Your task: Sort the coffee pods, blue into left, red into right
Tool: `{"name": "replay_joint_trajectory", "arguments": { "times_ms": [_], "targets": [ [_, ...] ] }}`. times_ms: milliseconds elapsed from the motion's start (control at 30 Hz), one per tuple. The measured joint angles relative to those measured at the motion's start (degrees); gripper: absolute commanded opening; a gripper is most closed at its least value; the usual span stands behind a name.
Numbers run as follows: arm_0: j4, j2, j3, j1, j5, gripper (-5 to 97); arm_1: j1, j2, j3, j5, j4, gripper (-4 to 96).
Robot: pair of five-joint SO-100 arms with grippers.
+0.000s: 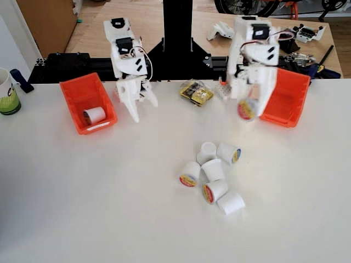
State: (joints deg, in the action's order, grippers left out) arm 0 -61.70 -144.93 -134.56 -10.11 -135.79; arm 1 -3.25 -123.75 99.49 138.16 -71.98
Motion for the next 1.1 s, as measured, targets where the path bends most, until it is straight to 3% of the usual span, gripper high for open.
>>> {"name": "replay_joint_trajectory", "arguments": {
  "times_ms": [200, 333, 567, 667, 733, 867, 1100],
  "targets": [
    [0.0, 0.0, 0.0, -0.53, 0.0, 42, -19.34, -9.05, 1.23, 27.51, -9.49, 9.6],
    [0.79, 0.09, 0.0, -1.41, -0.18, 42, -28.04, -17.05, 8.35, 36.56, -12.04, 7.8],
    [2.29, 1.49, -0.35, -1.49, -3.43, 42, -44.38, -32.87, 26.63, 44.91, -13.27, 8.4],
    [3.69, 2.64, -0.35, -1.49, -5.36, 42, -51.94, -33.4, 31.73, 45.7, -10.9, 11.4],
    [5.1, 3.96, -0.35, -1.58, -5.89, 42, -55.28, -34.28, 32.43, 45.88, -10.2, 26.2],
    [8.09, 8.0, -0.35, -2.99, -4.66, 43, -57.39, -34.54, 32.78, 45.88, -8.7, 36.0],
    [8.35, 9.05, -0.35, -4.48, -2.72, 42, -57.48, -34.63, 27.51, 45.88, -13.8, 35.5]
  ]
}}
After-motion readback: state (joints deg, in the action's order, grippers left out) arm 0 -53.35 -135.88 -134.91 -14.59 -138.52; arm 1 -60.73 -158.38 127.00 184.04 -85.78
